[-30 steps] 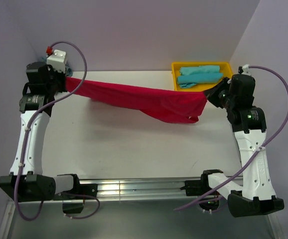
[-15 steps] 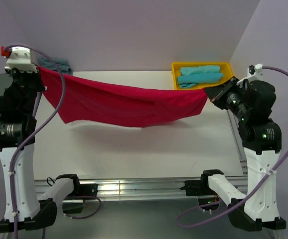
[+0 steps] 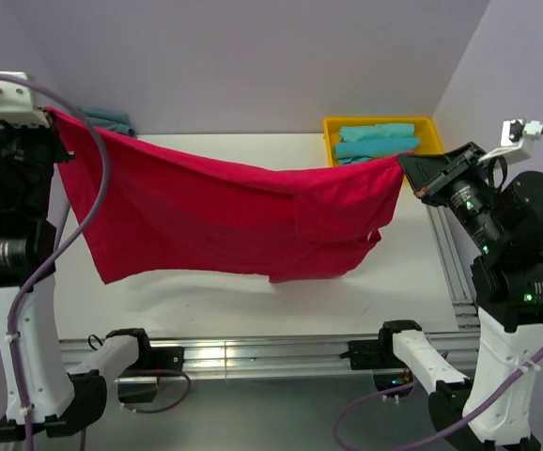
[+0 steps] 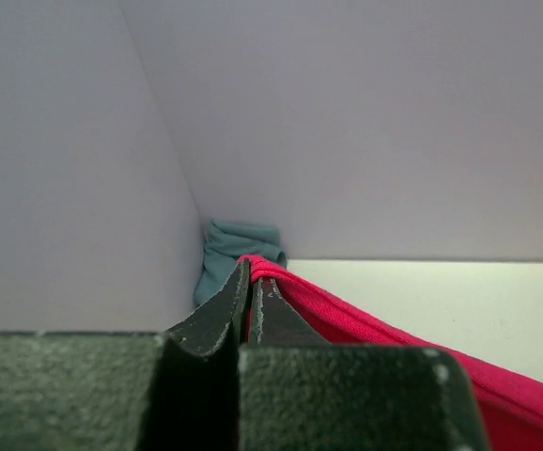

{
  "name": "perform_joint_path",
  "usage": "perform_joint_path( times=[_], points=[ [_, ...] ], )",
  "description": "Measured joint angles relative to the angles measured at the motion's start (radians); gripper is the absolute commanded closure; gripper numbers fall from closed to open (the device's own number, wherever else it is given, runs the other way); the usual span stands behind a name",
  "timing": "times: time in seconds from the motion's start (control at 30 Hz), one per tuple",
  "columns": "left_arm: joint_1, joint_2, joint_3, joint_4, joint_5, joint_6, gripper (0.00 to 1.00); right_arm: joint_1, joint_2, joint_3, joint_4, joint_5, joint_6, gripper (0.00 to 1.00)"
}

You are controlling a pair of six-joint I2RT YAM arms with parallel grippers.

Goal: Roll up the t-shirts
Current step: Flatten the tshirt

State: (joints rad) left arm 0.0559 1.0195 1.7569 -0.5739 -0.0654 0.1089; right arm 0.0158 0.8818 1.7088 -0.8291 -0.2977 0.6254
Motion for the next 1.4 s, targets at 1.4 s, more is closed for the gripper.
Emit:
perform_joint_path(
  times=[1.4],
  points=[
    [0.138,0.684,0.079,0.200,0.236,0.054,1.00,-0.046,0.748,-0.120,0.625,-0.214,0.195,1.00]
  ],
)
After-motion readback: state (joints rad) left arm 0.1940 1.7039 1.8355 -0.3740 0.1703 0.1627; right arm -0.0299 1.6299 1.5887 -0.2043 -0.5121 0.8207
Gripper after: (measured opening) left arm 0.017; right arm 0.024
